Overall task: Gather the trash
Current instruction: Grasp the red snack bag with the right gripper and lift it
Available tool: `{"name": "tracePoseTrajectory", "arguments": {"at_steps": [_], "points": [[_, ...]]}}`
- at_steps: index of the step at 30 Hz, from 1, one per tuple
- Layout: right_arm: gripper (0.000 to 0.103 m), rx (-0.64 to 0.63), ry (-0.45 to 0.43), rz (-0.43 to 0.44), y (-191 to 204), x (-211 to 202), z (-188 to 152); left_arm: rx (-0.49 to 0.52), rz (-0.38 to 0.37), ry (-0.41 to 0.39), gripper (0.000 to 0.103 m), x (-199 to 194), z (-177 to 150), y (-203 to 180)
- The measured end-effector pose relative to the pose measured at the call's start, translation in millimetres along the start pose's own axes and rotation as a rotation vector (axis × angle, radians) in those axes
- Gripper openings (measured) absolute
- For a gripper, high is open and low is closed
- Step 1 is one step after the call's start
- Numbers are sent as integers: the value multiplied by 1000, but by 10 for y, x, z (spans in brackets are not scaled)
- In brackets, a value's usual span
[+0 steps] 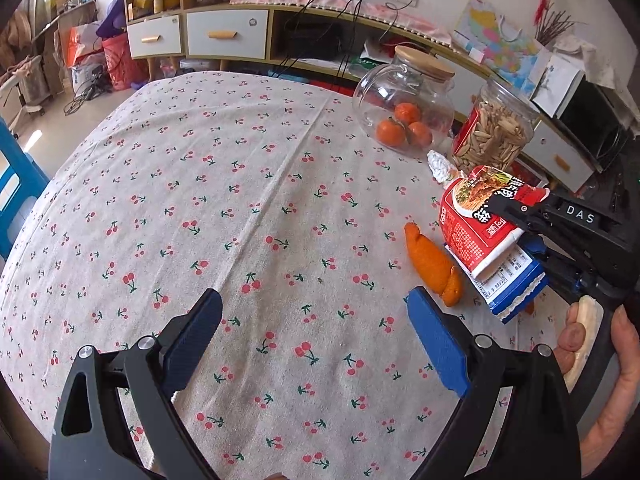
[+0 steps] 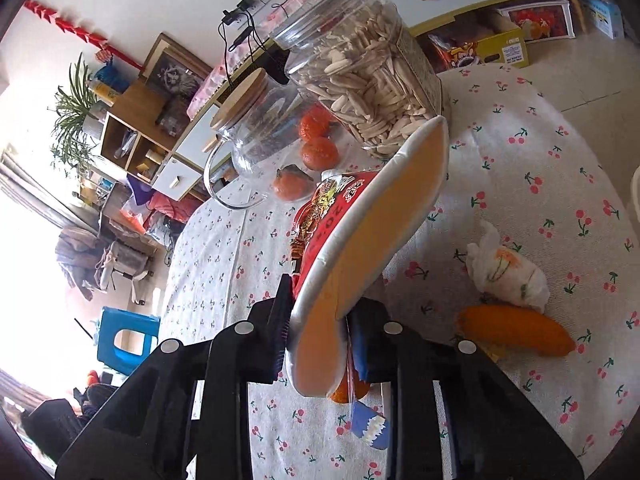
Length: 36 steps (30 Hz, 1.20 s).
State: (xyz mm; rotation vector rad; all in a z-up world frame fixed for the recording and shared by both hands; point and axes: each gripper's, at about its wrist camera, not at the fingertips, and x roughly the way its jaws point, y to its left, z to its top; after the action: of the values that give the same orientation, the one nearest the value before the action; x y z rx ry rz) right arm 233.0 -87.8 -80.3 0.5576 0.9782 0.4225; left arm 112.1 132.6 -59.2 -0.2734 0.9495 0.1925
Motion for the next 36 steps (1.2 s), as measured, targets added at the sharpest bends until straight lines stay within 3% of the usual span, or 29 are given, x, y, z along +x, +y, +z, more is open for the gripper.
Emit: {"name": "tracePoseTrajectory", "arguments": {"at_steps": [8,12,17,18,19,25,29,36], "points": [[24,-16,7,47,2,-245,-32,-17,-7,-11,91,-7,53,-17],[27,48,79,87,-137,-261,-176,-7,-2,-17,91,-19,61,-31],[48,1,146,18,-185,-262,-340,-11,-6,-8,91,-5,61,-36],[64,18,152,11,-233,-278,-357,-10,-8,-9,91,-9,58,-45],[72,42,156,3,-290,-301,-372,-9,-10,-10,91,-13,58,-57],[75,138,193,-5,-625,-452,-450,7,-21,-14,91,-27,51,-137],[77,148,172,-25,-806,-559,-492,11,-27,-13,91,-16,41,-187],[77,193,111,68,-905,-534,-401,25,-12,-11,91,6,7,-224]]}}
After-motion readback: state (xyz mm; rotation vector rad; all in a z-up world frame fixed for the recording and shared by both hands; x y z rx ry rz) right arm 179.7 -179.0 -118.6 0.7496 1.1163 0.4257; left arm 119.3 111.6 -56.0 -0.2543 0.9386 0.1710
